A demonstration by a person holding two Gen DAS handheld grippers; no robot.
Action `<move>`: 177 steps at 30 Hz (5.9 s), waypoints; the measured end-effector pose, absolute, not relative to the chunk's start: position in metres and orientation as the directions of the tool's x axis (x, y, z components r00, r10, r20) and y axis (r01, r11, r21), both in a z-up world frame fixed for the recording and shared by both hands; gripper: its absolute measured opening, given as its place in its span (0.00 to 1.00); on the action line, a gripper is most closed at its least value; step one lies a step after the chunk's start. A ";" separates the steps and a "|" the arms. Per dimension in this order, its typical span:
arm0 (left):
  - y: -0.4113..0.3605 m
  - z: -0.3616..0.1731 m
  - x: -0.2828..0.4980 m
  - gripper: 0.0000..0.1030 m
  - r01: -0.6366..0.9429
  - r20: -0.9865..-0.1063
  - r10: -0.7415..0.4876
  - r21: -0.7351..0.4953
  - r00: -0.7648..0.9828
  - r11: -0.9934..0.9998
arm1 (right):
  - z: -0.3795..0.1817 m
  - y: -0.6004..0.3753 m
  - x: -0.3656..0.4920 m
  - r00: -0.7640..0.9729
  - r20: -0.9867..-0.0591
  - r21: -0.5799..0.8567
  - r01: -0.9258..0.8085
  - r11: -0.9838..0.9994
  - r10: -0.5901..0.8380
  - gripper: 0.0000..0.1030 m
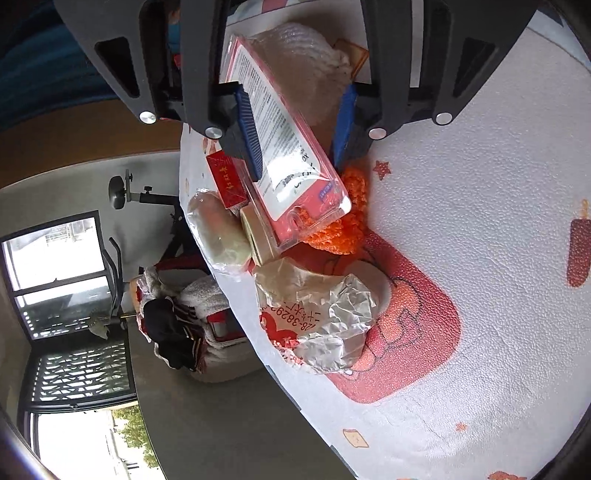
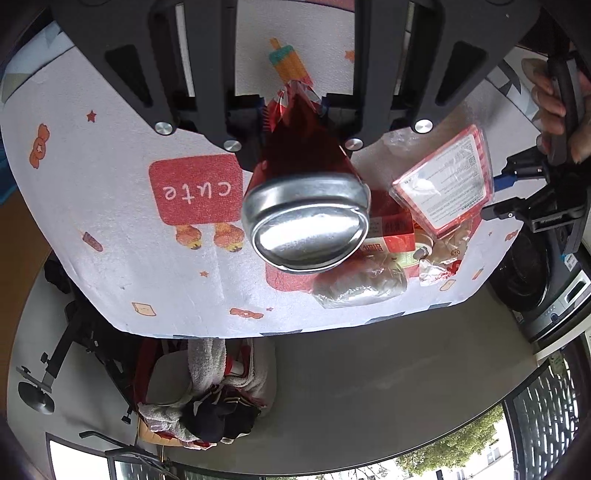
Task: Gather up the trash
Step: 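Grasp the clear plastic card with the left gripper while the right holds the can, then carry the card down to the pink bin and open the left gripper while the right carries the can, then lower the red can into the pink bin and open the right gripper, then grasp the white foam net sleeve on the mat with the right gripper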
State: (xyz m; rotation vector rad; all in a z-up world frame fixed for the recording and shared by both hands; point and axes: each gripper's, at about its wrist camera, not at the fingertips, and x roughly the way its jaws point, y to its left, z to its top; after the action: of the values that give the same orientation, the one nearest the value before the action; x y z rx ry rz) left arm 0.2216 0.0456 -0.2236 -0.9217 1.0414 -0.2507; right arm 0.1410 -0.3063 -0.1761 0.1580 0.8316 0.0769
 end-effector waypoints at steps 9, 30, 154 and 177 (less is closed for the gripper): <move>0.028 -0.176 0.213 0.11 -0.027 -0.639 -0.543 -0.661 0.545 0.750 | -0.175 -0.316 0.122 0.671 -0.730 0.182 0.006 0.983 0.131 0.22; 0.009 -0.070 0.110 0.06 0.357 -0.575 -0.590 -0.474 0.567 0.805 | -0.129 -0.283 0.064 0.704 -0.690 0.160 -0.079 0.984 0.169 0.22; 0.064 -0.181 0.003 0.93 0.057 -0.766 -0.254 -0.274 0.590 0.960 | -0.192 -0.155 0.082 0.497 -0.829 -0.079 -0.561 0.824 0.259 0.94; 0.079 -0.200 0.031 0.93 -0.002 -0.795 -0.239 -0.289 0.558 0.957 | -0.201 -0.139 0.142 0.410 -0.811 0.105 -0.601 0.793 0.418 0.45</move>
State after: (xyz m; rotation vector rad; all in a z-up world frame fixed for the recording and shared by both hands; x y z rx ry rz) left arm 0.0305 0.0795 -0.2000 -0.2703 0.9723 -0.1422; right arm 0.1418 -0.1389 -0.2006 -0.2159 0.9517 0.6473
